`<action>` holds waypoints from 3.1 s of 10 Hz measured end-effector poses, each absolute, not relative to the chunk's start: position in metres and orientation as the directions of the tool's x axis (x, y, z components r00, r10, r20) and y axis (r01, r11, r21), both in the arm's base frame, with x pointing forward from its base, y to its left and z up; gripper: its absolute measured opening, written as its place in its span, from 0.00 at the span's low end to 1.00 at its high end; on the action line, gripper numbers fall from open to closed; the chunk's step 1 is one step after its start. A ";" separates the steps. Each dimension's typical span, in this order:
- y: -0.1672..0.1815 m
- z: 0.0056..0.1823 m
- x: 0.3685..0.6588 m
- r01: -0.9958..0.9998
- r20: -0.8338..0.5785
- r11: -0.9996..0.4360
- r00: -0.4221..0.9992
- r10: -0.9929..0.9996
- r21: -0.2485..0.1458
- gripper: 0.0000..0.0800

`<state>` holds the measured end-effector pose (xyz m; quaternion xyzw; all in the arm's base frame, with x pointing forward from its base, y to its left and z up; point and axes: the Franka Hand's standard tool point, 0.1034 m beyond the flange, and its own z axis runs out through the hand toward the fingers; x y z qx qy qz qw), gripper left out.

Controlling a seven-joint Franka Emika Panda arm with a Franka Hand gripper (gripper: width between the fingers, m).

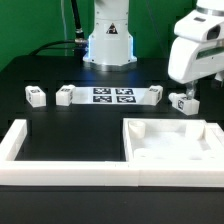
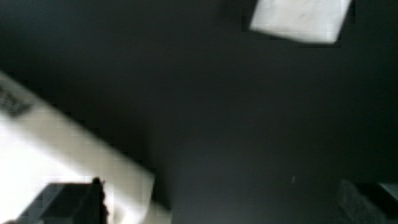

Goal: Assemble square table

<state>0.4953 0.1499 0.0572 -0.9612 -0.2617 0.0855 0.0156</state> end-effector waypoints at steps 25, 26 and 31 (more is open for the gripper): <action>0.148 0.011 0.432 0.436 -0.801 -0.894 0.498 0.333 -0.100 0.36; 0.148 0.011 0.432 0.436 -0.801 -0.894 0.498 0.333 -0.100 0.36; 0.131 0.059 0.466 0.416 -0.762 -0.897 0.529 0.373 -0.150 0.36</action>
Offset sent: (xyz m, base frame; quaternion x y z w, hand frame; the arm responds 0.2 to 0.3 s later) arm 0.0000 0.0000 0.0000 0.0000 -0.1296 0.0000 0.9916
